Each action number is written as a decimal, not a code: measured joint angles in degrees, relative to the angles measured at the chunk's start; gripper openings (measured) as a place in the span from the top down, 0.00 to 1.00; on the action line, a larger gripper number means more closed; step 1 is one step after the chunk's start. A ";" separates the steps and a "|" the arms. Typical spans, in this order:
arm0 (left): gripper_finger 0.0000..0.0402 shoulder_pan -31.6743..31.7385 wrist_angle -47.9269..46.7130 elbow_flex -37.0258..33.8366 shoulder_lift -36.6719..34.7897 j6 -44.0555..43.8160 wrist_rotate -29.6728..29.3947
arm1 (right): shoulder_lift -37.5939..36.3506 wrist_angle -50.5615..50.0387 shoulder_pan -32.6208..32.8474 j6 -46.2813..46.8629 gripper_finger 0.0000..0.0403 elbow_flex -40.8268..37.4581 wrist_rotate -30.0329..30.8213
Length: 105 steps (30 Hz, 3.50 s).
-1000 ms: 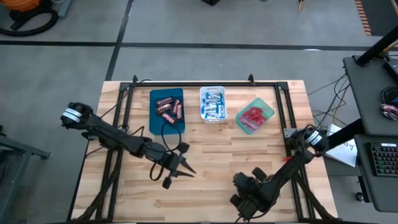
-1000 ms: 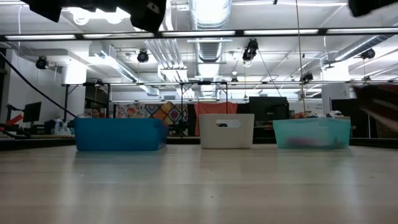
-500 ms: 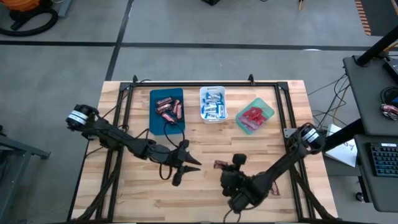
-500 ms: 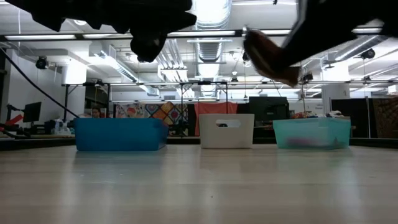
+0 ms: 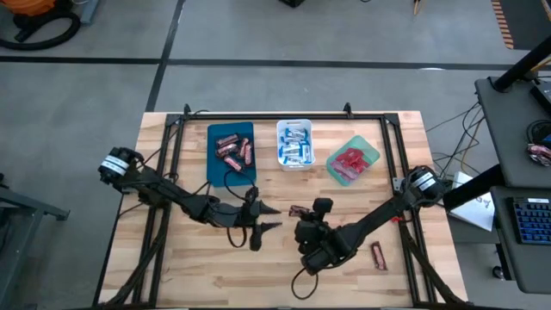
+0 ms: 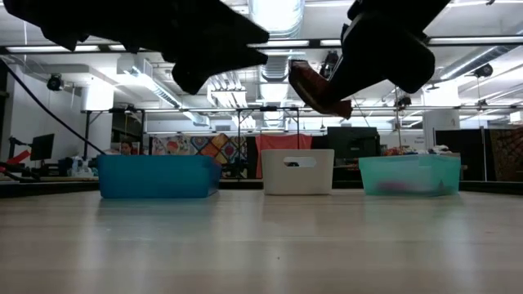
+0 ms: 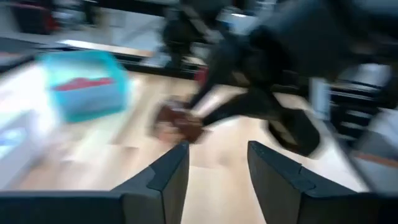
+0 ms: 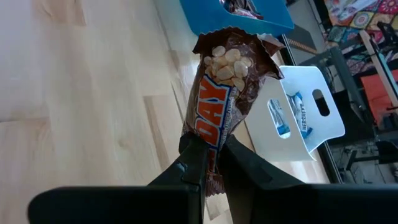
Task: Sort candy
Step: Put the brown chocolate into the blue bin
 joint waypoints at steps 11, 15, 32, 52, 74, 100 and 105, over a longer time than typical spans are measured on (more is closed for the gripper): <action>0.55 1.40 10.83 0.00 5.79 -1.06 -8.99 | -0.02 1.07 -0.35 0.07 0.92 0.00 -0.07; 0.55 2.19 16.96 0.00 9.01 -0.92 -6.94 | -0.02 1.14 -0.35 0.22 0.92 0.00 -0.07; 0.85 3.83 26.67 0.00 13.94 -0.77 -1.96 | -0.04 2.34 -0.35 0.26 0.92 0.00 0.04; 1.00 6.69 14.40 -0.02 5.42 4.37 -2.14 | -3.53 2.20 -0.51 3.23 0.62 1.15 -2.06; 1.00 31.87 -46.66 -4.12 -32.29 -3.60 -9.26 | -8.35 1.24 -4.85 0.22 0.59 1.18 -1.84; 0.90 55.22 -46.79 -9.61 -26.30 4.06 25.20 | -8.35 1.18 -4.83 2.05 0.60 1.18 -3.50; 0.78 55.20 -47.88 -8.02 -25.33 5.54 22.33 | -8.35 0.95 -4.83 2.37 0.60 1.18 -4.21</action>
